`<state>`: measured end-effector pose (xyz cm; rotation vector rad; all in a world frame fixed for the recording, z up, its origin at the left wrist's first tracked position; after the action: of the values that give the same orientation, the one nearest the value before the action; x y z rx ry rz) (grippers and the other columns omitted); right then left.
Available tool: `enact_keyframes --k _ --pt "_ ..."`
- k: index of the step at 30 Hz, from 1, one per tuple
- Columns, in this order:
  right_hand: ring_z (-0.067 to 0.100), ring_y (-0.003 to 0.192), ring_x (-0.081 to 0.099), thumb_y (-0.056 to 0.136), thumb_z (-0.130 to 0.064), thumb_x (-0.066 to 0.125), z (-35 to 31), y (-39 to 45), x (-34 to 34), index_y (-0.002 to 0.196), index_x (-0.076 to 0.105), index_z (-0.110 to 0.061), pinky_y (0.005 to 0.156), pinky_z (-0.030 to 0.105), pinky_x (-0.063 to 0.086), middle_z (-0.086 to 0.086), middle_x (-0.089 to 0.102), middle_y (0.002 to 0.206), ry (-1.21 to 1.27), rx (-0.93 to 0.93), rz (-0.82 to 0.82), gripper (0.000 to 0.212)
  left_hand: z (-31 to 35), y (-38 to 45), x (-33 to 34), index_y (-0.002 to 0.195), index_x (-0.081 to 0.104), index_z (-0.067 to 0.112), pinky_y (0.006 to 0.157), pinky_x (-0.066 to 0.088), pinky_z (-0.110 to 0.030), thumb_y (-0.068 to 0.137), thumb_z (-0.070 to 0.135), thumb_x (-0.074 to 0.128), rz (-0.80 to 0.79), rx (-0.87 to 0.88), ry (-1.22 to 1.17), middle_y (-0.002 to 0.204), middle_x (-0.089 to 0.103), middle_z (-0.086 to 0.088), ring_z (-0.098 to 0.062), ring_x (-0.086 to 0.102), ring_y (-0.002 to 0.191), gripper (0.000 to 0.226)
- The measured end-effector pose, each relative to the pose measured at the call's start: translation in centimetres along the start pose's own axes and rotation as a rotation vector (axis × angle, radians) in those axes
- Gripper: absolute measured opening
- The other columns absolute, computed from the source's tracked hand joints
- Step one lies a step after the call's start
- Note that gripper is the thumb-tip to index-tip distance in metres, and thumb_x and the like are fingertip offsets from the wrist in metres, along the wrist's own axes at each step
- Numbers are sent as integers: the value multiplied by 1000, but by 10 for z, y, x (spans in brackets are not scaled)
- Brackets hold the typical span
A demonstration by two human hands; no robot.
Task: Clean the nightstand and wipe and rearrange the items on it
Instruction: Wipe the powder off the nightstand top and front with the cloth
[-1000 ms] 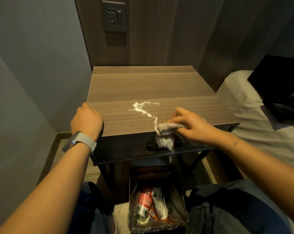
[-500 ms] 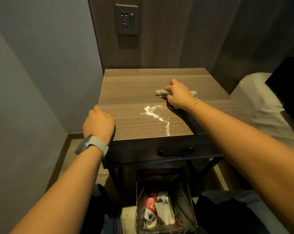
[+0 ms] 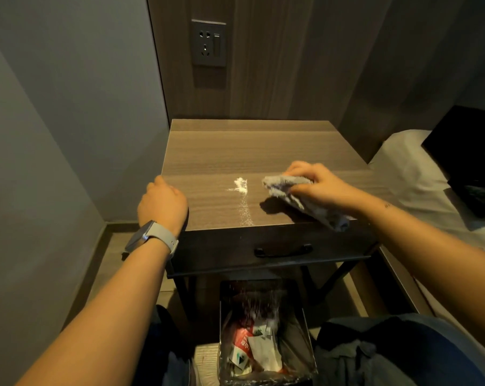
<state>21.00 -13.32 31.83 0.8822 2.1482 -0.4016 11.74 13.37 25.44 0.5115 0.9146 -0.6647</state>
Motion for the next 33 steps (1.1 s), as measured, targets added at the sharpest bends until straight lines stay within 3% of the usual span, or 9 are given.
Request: enact_keyframes --k 6,9,12,17,22,25,28,30,33 --pt "28 87 62 90 -9 52 3 108 18 96 70 -2 66 32 42 8 60 83 -146 109 254 21 -3 4 2 132 42 3 82 45 -43 97 14 32 -1 -9 -19 126 52 -22 -40 55 105 38" --pt "28 89 56 87 -7 50 1 132 42 104 70 -13 69 36 44 6 53 96 -338 98 239 26 -4 5 4 131 43 3 83 47 -45 96 14 32 -4 -9 -23 127 52 -21 -40 56 105 38" --pt "23 95 50 90 -12 52 -6 113 51 118 66 -17 77 33 41 2 45 103 -431 -25 164 32 -4 5 4 132 42 4 81 45 -44 97 14 32 -6 -13 -20 128 51 -20 -39 55 106 38" --pt "15 98 48 85 -9 55 -20 23 58 113 68 -17 82 29 42 3 49 107 -428 -282 -43 32 -2 1 1 134 40 4 82 44 -44 98 15 31 -21 -5 -6 129 50 -20 -39 55 107 39" --pt "6 95 52 89 -6 56 -25 -27 37 113 68 -30 85 22 45 -3 51 103 -133 -144 -237 35 -1 0 0 129 43 3 81 42 -43 98 14 31 -22 -6 0 126 51 -21 -40 54 107 35" --pt "9 95 54 88 0 54 -27 -11 20 104 67 -31 86 21 45 1 53 103 -17 -64 -142 37 -2 1 -1 129 43 2 81 42 -43 98 13 31 -27 -8 -5 127 51 -22 -40 54 108 35" --pt "16 95 53 92 -10 53 -25 36 18 112 69 -15 86 29 45 4 51 104 -146 -27 13 26 -2 1 0 130 43 3 81 43 -43 97 13 31 -22 -10 -17 127 51 -21 -39 54 107 36" --pt "22 95 53 92 -15 53 -21 78 25 112 69 -13 85 39 48 7 50 105 -234 16 114 25 -2 2 1 130 43 4 81 44 -43 97 13 32 -16 -11 -38 126 52 -20 -39 55 106 36" --pt "28 94 55 89 -11 54 -18 125 49 113 68 -14 80 40 49 5 48 103 -352 88 174 28 -4 4 3 129 45 5 81 45 -42 97 14 33 -14 -18 -55 125 53 -19 -38 56 105 36"
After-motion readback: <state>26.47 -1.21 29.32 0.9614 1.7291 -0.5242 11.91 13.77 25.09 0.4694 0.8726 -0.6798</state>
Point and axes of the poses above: each hand's wrist, its own y-axis towards the middle knuckle, its own x-axis out of the palm, z = x × y, the point moved 1 cm from there along y, towards the middle knuckle
